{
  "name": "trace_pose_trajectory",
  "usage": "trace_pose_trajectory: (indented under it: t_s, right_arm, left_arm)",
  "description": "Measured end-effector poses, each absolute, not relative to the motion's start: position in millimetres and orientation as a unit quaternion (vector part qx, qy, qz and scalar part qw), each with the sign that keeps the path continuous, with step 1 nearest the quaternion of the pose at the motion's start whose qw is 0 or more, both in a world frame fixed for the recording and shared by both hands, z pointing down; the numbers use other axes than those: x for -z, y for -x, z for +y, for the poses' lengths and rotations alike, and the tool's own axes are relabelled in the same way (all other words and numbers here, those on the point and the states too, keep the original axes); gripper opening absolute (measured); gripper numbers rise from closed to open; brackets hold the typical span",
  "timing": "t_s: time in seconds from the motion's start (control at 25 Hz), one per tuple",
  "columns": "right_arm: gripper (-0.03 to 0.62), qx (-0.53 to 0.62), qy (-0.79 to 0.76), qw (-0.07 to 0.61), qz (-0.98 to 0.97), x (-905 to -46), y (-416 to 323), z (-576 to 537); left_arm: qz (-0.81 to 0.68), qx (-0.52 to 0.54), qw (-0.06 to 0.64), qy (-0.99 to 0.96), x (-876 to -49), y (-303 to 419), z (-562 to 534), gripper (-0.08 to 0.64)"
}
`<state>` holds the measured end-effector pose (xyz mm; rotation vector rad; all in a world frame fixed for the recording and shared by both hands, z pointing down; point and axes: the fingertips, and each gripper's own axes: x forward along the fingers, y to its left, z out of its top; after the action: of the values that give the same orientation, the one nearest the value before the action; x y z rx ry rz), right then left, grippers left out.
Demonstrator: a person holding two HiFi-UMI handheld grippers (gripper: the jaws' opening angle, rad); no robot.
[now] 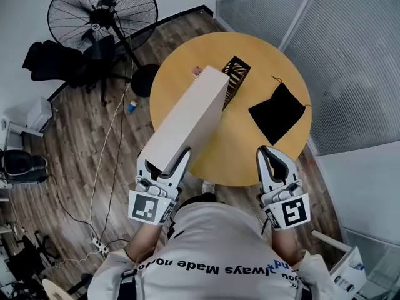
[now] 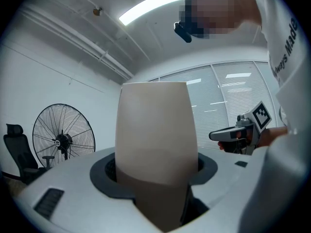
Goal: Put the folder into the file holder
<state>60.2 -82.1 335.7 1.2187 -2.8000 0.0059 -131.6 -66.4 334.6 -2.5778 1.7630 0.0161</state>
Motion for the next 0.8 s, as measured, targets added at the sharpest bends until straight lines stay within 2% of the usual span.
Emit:
trace_pose_trajectory:
  t_s: [0.48,0.8]
  right_arm:
    - [0.041,-0.002,-0.406,0.049,-0.913,-343,-48,-110]
    - [0.041,-0.003,-0.415,0.045,-0.909,-342,-65,-121]
  left_arm:
    - [0.557,-0.006,0.009,0.831,-342,145,-106,0.284]
    - [0.556,-0.001,0.009,0.831,-350,132,-126,0.284]
